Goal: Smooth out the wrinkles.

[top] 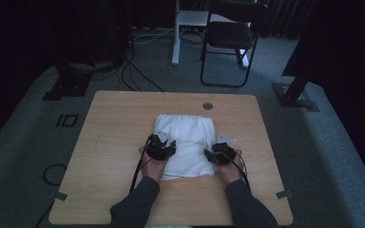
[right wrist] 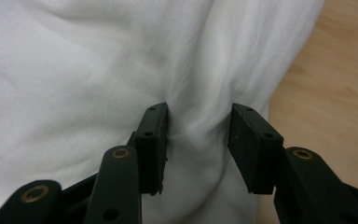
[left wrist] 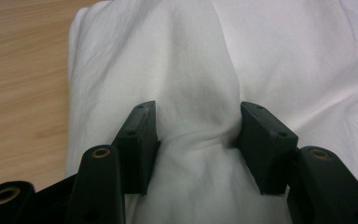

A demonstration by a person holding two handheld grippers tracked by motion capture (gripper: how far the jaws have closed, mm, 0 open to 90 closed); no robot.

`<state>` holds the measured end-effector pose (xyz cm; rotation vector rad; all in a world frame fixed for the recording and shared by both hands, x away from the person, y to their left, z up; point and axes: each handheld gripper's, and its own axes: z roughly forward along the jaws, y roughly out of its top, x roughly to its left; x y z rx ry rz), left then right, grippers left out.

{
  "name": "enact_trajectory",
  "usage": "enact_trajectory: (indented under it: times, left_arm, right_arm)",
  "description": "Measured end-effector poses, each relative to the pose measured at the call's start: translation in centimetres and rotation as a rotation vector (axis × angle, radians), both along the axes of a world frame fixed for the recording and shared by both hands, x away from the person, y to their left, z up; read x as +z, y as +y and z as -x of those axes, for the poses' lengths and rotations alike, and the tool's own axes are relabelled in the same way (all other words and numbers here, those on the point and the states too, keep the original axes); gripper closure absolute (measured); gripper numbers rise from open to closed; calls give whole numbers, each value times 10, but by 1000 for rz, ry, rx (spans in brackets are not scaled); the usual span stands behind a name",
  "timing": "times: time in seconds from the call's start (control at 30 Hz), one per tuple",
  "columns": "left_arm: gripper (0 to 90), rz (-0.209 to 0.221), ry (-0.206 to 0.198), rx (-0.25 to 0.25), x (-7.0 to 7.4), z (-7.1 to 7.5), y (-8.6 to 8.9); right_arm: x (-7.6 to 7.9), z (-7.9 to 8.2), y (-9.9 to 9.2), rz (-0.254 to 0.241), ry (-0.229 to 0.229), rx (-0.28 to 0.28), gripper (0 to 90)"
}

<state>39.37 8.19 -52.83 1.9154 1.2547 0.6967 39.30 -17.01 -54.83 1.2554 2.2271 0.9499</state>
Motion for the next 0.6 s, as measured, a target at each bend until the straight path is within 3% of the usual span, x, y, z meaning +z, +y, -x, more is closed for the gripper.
enact_trajectory:
  times: [0.17, 0.33, 0.4, 0.47, 0.5, 0.6]
  left_arm:
    - [473, -6, -1, 44, 2, -19, 12]
    - [432, 27, -4, 31, 8, -33, 27]
    - [409, 63, -34, 17, 16, -29, 35]
    - [408, 119, -96, 3, 31, -17, 44]
    - [405, 160, -129, -17, 41, -8, 50]
    - [387, 167, -167, -31, 59, 11, 60]
  right_arm:
    - [3, -26, 15, 4, 2, -3, 543]
    - [3, -42, 25, -32, 28, -9, 512]
    - [8, -41, 20, -84, 16, -16, 473]
    - [19, -30, 9, -174, -33, -19, 451]
    - [23, -25, 5, -195, -50, -18, 440]
    - [35, -1, -16, -231, -112, -25, 424]
